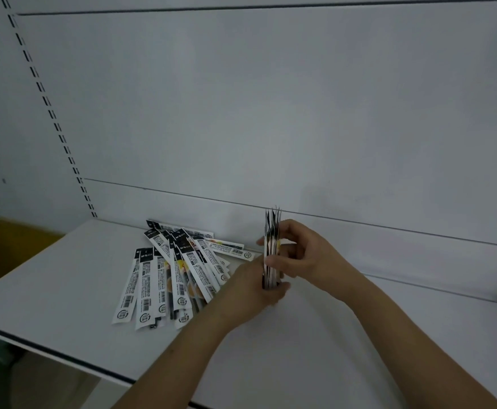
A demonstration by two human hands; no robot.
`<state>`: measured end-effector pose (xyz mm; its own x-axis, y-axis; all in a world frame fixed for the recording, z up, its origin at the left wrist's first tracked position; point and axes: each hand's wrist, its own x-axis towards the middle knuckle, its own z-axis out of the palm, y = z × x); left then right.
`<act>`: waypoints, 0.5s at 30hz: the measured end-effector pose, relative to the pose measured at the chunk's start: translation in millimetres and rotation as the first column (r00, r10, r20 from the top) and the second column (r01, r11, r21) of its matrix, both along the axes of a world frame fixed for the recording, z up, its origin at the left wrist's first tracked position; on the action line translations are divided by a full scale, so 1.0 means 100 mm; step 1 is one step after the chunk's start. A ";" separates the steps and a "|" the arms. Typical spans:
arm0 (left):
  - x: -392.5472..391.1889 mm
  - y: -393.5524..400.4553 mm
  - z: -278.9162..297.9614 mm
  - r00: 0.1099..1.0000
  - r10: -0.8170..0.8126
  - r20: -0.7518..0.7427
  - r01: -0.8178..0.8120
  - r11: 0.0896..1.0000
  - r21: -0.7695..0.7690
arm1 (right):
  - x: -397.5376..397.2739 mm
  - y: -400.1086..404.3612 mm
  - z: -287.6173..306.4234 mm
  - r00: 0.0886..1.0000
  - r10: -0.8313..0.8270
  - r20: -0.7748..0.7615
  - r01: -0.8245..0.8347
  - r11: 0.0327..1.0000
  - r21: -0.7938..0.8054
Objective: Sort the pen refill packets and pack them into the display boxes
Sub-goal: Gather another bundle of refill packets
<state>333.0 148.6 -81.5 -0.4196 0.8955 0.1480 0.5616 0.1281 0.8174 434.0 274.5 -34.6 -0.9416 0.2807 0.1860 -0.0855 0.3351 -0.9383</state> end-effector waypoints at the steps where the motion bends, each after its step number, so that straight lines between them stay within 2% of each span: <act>1: -0.01 0.01 -0.01 1.000 -0.004 0.017 0.004 1.000 -0.010 | 0.01 0.01 0.02 0.999 0.045 0.014 -0.044 0.997 -0.058; 3: -0.04 0.01 0.00 0.998 -0.036 0.043 0.038 0.998 -0.059 | 0.05 0.07 0.03 0.992 0.121 0.037 -0.116 0.986 -0.117; 5: -0.06 0.00 0.01 0.994 -0.082 0.077 0.090 0.991 -0.096 | 0.07 0.13 0.02 0.989 0.141 0.051 -0.136 0.987 -0.083; 7: -0.06 -0.02 0.01 0.993 -0.084 0.080 0.092 0.990 -0.104 | 0.06 0.17 0.00 0.994 0.098 0.052 -0.096 0.994 -0.042; 11: -0.03 -0.04 -0.01 0.998 -0.028 -0.058 0.024 0.998 -0.067 | 0.03 0.16 -0.04 0.999 -0.044 0.023 0.044 0.999 -0.007; 15: -0.01 -0.03 -0.06 0.999 -0.046 -0.017 0.045 0.994 -0.096 | 0.02 0.18 -0.07 0.998 0.032 0.057 -0.031 0.999 -0.026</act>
